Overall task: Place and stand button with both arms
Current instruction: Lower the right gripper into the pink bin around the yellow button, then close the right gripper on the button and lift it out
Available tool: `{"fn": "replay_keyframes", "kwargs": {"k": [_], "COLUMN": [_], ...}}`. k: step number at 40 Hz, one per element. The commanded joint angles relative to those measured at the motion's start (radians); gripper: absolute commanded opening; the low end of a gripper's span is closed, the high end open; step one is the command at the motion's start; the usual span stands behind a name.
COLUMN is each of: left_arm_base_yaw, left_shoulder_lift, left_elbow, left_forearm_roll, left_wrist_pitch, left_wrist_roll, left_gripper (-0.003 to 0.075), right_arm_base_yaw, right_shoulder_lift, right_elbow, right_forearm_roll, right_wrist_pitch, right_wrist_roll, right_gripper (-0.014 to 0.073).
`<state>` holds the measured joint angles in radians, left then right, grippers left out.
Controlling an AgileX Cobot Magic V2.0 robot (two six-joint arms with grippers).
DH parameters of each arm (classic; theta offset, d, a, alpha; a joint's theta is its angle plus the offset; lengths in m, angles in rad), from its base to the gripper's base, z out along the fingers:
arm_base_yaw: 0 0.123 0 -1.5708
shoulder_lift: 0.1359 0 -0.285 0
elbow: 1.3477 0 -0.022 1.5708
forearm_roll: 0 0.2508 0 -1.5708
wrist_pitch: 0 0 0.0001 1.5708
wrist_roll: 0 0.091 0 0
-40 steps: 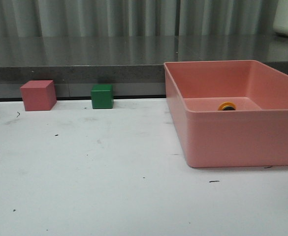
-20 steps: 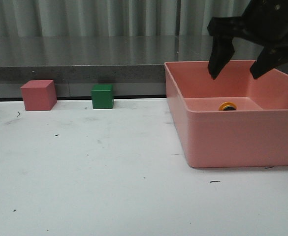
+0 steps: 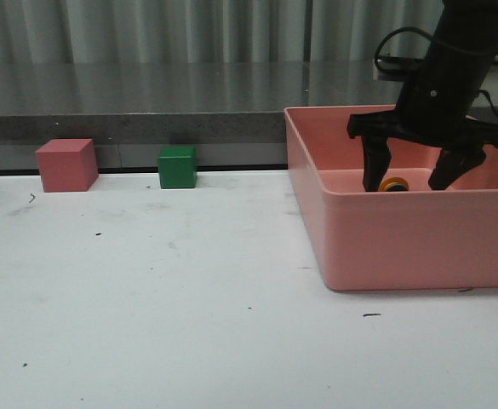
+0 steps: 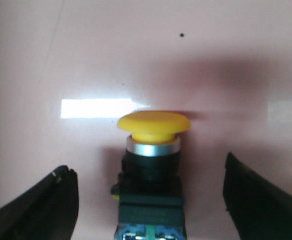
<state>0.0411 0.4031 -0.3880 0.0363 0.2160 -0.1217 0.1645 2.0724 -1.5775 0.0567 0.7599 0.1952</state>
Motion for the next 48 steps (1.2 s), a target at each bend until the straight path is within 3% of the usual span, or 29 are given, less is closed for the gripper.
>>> {"fn": "replay_keyframes", "kwargs": {"k": [1,5,12,15,25,33,40,48], "left_arm_base_yaw": [0.002,0.002,0.002,0.002,0.002,0.002,0.002,0.002], "left_shoulder_lift": [0.013,0.013,0.013,0.013,0.013,0.013,0.013,0.013], "left_elbow": [-0.036,-0.036,-0.036,-0.036,-0.036,-0.036,-0.036,-0.036], "left_forearm_roll": [0.001,0.001,0.001,0.001,0.001,0.001,0.001,0.001], "left_wrist_pitch": [-0.083,-0.083,-0.083,-0.083,-0.083,-0.085,-0.085,-0.085], "left_wrist_roll": [0.000,0.000,0.000,0.000,0.000,0.000,0.000,0.000], "left_gripper": [0.0564,0.0564,0.0564,0.0564,0.0564,0.0564,0.0564,0.0564], "right_arm_base_yaw": [-0.003,-0.003,-0.003,-0.003,0.002,0.071,0.174,0.352], "right_shoulder_lift": [-0.024,-0.007,-0.002,-0.006,-0.123,-0.282,-0.400,-0.385], "right_elbow": [-0.057,-0.077,-0.087,-0.098,-0.107,-0.058,0.001,-0.012], "right_forearm_roll": [-0.008,-0.008,-0.007,-0.007,-0.002,0.001,0.044,0.055], "right_wrist_pitch": [0.011,0.043,0.056,0.072,0.098,0.068,0.017,-0.015], "right_wrist_roll": [0.001,0.001,0.001,0.001,0.001,0.001,0.001,0.001], "right_gripper": [0.0595,0.0520,0.0276,0.0237,0.0235,0.0235,0.0235,0.0235]}}
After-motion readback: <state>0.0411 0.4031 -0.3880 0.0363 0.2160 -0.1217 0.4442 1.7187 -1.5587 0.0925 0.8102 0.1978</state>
